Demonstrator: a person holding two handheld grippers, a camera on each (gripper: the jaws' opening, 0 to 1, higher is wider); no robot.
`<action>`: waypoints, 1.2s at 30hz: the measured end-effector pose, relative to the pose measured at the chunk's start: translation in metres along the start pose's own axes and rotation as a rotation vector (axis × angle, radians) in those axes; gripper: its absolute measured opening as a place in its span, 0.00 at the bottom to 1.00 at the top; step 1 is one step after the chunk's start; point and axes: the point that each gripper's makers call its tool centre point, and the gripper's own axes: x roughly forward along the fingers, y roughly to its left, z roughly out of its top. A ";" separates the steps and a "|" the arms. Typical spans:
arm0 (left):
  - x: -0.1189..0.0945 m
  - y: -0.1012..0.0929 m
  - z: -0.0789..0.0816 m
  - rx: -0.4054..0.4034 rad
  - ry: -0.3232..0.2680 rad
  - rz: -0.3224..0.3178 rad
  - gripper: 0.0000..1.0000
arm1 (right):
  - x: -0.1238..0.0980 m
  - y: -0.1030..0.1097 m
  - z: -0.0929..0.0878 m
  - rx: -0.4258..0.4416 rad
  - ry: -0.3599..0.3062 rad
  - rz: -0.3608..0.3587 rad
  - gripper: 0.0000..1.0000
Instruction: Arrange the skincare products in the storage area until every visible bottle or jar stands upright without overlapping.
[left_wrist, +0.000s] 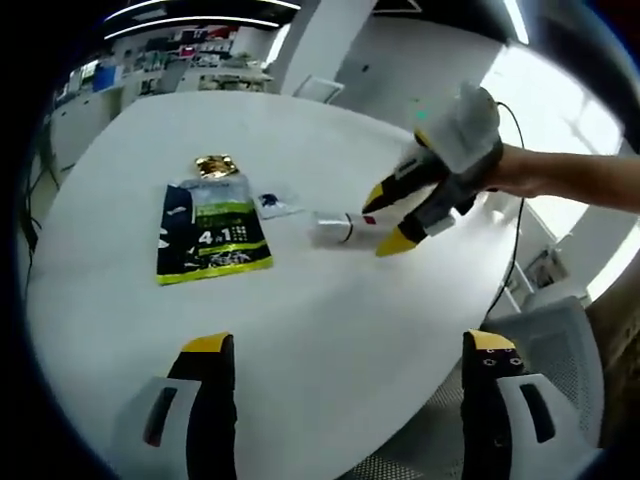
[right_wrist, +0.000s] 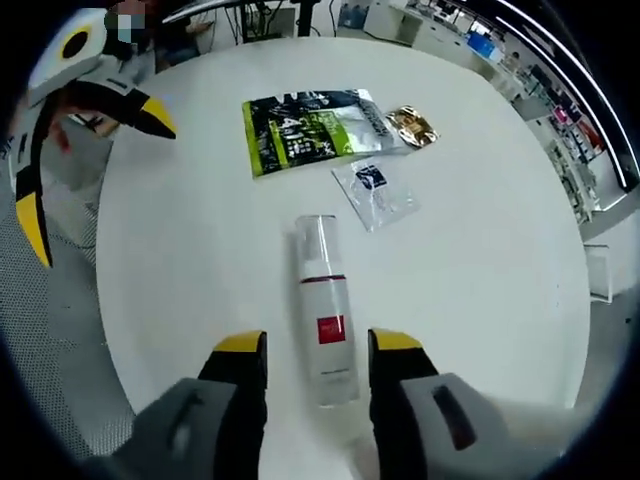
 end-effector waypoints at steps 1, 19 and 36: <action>0.000 0.000 0.000 0.000 0.000 0.000 0.92 | 0.001 0.000 0.000 0.002 0.003 0.005 0.35; 0.000 -0.003 0.003 0.000 0.008 -0.004 0.92 | 0.008 0.000 0.000 0.010 -0.023 0.017 0.20; -0.014 -0.006 0.023 0.027 -0.041 0.015 0.89 | -0.012 0.001 0.007 -0.023 -0.136 -0.112 0.18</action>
